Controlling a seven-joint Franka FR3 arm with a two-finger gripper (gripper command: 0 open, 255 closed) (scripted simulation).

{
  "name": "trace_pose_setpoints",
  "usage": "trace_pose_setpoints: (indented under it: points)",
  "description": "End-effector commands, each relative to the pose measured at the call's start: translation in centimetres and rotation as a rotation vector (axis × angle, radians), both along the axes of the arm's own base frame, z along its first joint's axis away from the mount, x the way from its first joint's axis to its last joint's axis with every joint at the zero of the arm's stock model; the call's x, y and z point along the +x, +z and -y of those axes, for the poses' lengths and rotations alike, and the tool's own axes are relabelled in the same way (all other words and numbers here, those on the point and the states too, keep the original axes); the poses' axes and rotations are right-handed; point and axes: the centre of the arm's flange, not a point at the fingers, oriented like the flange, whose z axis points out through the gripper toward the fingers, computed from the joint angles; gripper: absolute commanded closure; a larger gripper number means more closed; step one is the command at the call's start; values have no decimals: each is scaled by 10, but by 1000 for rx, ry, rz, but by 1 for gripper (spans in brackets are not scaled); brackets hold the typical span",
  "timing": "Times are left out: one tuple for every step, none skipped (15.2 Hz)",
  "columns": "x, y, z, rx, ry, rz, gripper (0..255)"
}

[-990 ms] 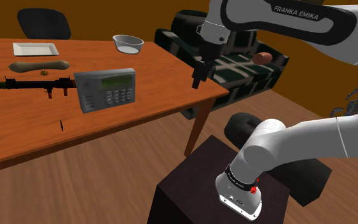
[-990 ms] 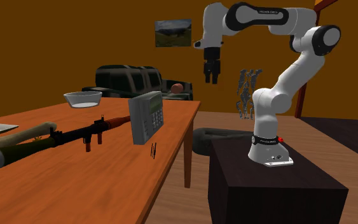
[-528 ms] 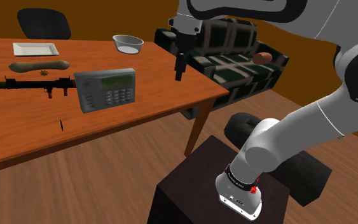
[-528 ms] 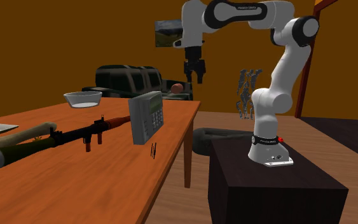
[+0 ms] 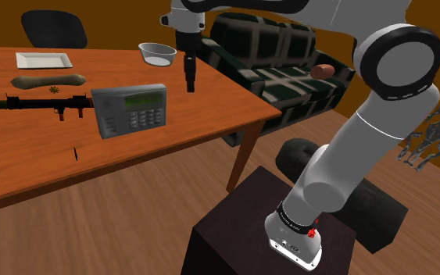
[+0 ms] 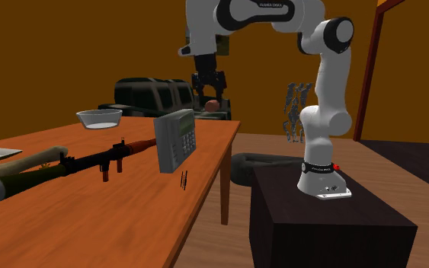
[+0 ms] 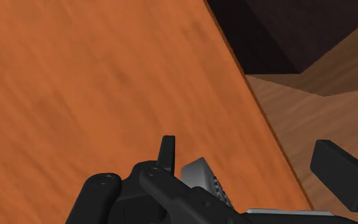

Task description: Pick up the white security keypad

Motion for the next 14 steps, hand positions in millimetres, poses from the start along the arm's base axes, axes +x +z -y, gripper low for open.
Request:
trace_pose_setpoints:
  points:
    - [22, -4, -18, -10, 89, -18, 0]
    - [31, -5, -30, -14, 132, -27, 0]
    - [40, -7, -41, -19, 175, -35, 0]
    - [48, -9, -53, -24, 218, -44, 0]
    - [55, -11, -66, -29, 261, -52, 0]
    - [63, -13, -78, -34, 304, -61, 0]
    - [69, -15, -91, -39, 347, -69, 0]
    - [75, -17, -105, -44, 389, -78, 0]
    - [80, -19, -118, -49, 432, -86, 0]
    - [85, -22, -132, -54, 475, -95, 0]
    - [89, -25, -146, -59, 518, -104, 0]
    - [91, -26, -151, -60, 534, -107, 0]
    - [91, -31, -151, -60, 534, -107, 0]
    - [91, -36, -151, -60, 534, -107, 0]
